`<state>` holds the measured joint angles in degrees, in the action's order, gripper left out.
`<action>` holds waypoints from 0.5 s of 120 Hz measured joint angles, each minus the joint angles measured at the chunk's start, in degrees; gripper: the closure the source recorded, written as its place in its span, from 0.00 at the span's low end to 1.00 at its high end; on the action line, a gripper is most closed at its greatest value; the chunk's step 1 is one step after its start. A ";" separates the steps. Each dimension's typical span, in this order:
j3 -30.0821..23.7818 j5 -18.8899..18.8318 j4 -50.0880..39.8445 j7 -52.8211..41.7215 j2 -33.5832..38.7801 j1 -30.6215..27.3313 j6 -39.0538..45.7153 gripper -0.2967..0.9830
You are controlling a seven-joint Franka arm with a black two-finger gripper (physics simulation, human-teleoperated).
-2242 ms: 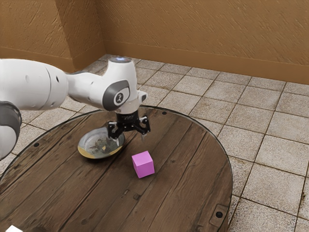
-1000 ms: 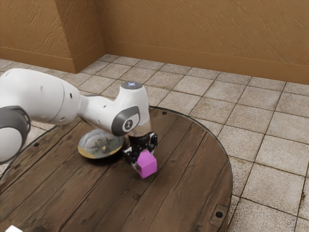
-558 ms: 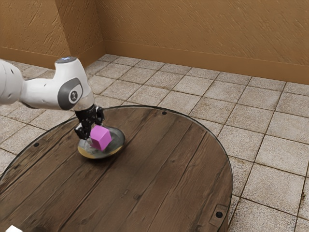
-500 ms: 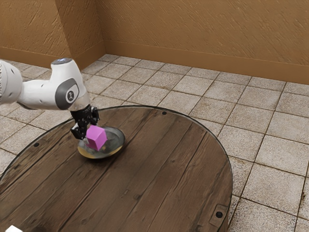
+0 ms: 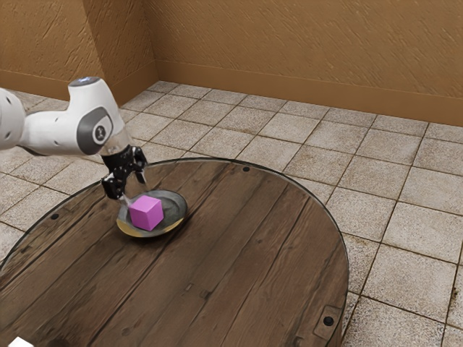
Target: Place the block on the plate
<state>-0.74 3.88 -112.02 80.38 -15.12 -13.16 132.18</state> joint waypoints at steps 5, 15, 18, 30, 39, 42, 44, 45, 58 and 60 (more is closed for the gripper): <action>1.14 -0.05 -1.76 -0.17 2.79 1.60 -0.71 0.28; 12.43 -0.14 -2.97 -1.53 5.95 13.80 -3.41 0.27; 14.62 -0.16 -2.89 -2.43 6.28 16.61 -4.18 0.26; 16.69 -0.18 -3.27 -8.66 9.12 20.13 -7.30 0.25; 16.24 -0.19 -3.82 -15.46 12.35 20.21 -10.71 0.25; 15.80 -0.19 -3.76 -18.11 13.12 19.96 -11.78 0.24; 15.49 -0.19 -3.57 -19.95 13.46 19.79 -12.41 0.24; 15.34 -0.19 -3.30 -20.91 13.50 19.70 -12.71 0.24; 13.89 -0.11 2.50 -33.64 11.21 19.01 -15.71 0.24; 13.25 -0.10 3.31 -35.57 10.93 18.60 -16.07 0.24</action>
<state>12.51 3.78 -108.71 44.80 -4.19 5.44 116.11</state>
